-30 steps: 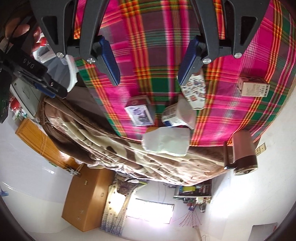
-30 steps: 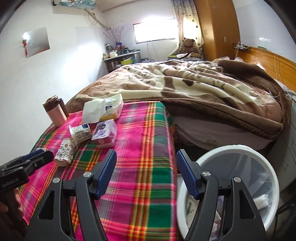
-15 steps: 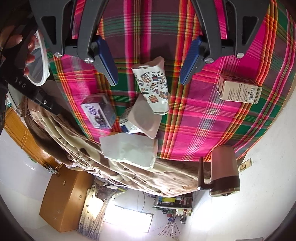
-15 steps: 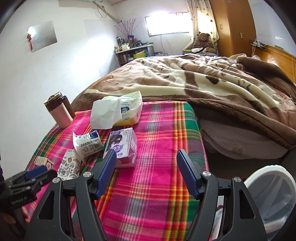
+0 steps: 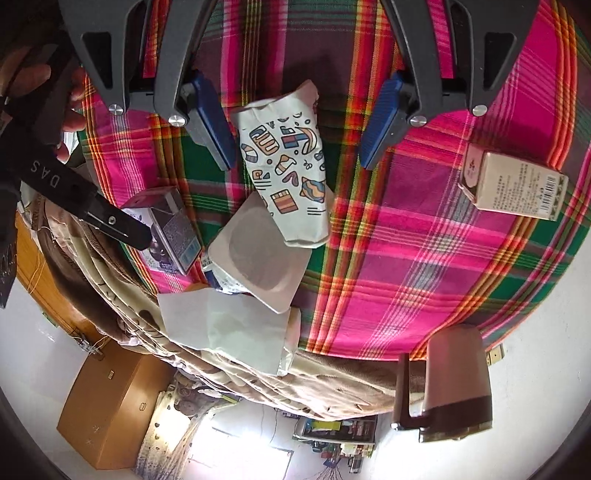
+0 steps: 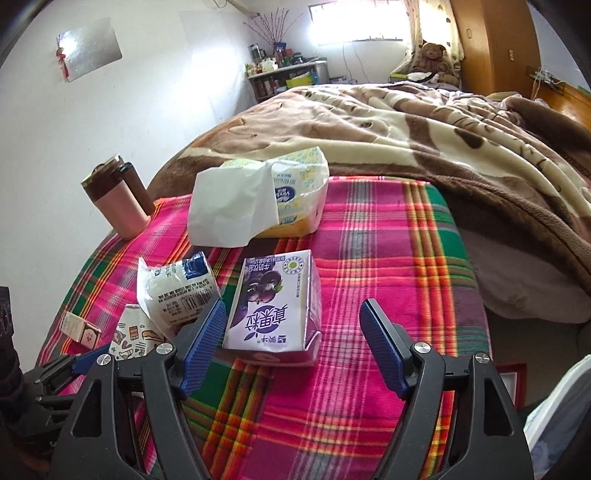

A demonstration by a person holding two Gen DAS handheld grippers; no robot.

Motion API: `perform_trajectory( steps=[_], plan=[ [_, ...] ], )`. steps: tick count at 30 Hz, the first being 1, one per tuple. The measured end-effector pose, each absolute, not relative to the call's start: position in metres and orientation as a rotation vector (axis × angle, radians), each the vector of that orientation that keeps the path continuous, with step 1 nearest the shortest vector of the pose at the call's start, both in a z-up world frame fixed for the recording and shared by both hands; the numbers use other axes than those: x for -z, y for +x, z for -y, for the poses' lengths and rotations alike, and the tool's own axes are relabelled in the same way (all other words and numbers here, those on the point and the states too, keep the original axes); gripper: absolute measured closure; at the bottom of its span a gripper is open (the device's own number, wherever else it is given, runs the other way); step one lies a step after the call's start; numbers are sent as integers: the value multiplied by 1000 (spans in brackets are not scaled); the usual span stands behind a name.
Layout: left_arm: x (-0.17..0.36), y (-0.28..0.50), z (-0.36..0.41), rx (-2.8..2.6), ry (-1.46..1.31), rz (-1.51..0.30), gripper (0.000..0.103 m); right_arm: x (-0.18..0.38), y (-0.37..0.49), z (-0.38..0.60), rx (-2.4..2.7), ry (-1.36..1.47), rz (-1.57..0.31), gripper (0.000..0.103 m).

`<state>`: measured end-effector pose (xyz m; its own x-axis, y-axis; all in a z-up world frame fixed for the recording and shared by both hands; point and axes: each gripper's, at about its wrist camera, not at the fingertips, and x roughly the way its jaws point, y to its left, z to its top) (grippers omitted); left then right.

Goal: Collect trash
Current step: 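Move left gripper to the patterned paper cup while right moves to the purple juice box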

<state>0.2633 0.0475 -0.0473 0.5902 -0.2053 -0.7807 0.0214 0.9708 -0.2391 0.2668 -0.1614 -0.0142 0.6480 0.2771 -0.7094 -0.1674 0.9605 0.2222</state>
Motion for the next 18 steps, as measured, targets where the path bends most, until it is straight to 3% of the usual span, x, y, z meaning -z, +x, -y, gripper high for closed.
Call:
perform_trajectory(
  steps=[18],
  plan=[
    [50,271,-48,75,-175,-910,33,33,286,146,-184,44,-914,27]
  ],
)
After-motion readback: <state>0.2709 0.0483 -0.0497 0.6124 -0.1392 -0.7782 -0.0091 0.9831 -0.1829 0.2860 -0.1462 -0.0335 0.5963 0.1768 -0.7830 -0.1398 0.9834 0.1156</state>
